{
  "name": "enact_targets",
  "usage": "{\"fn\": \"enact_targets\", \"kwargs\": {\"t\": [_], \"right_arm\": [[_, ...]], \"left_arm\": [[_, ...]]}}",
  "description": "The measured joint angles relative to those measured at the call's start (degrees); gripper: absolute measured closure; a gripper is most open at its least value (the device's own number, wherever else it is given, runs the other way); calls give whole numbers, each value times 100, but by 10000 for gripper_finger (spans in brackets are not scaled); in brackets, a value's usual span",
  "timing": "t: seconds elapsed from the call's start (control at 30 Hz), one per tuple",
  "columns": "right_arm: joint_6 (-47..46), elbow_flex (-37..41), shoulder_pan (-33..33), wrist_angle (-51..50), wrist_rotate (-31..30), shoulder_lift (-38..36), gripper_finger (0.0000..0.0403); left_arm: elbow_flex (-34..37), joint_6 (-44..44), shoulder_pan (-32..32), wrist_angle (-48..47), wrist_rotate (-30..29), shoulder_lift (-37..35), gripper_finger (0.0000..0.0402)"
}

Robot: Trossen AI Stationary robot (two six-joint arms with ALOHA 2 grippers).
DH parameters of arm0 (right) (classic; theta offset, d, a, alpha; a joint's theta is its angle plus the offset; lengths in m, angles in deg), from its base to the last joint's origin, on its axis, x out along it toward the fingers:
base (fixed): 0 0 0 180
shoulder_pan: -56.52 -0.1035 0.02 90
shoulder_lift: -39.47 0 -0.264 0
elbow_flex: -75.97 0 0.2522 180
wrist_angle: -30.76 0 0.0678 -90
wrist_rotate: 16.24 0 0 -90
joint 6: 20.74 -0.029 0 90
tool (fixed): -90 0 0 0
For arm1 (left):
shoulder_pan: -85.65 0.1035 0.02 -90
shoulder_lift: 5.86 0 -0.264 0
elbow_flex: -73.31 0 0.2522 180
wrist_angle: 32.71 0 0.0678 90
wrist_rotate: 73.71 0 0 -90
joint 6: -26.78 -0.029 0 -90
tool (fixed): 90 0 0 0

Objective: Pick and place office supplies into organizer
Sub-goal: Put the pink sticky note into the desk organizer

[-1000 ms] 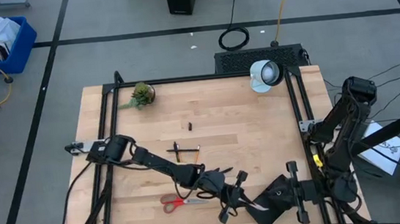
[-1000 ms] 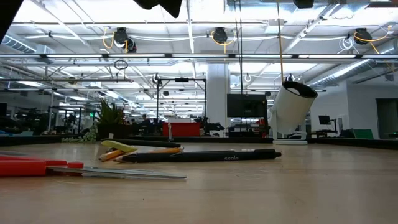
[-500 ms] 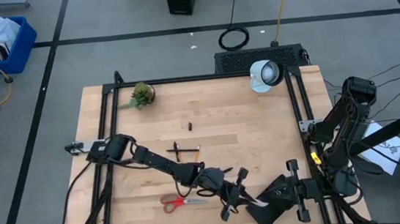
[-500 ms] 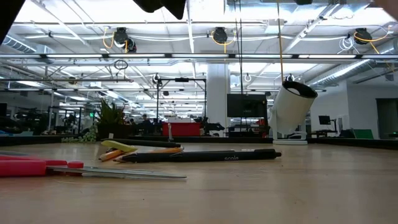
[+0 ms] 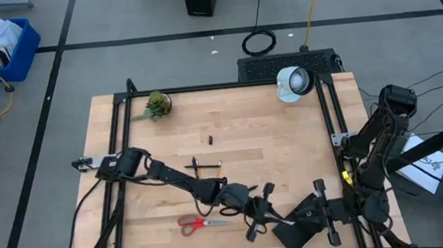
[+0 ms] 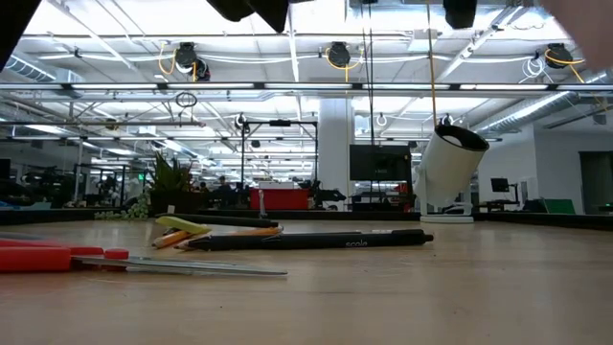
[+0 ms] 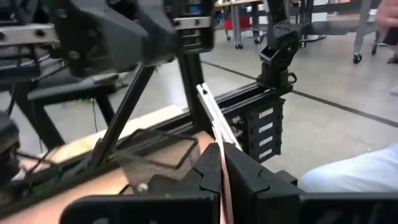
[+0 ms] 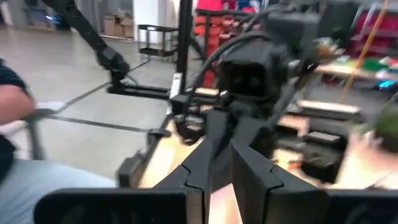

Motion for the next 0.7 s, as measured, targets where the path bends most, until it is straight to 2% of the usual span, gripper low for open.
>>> {"fn": "enact_targets", "kwargs": {"t": [0.17,0.43,0.7], "right_arm": [[-1042,176,81,1,622,131,358],[-1056,244,346,7,793,795,357],[-982,242,629,338,779,1109,322]], "left_arm": [[0,47,-22,-523,-82,-189,391],[0,88,-18,-1581,-265,-733,392],[0,132,-27,-1626,-251,-752,396]]}}
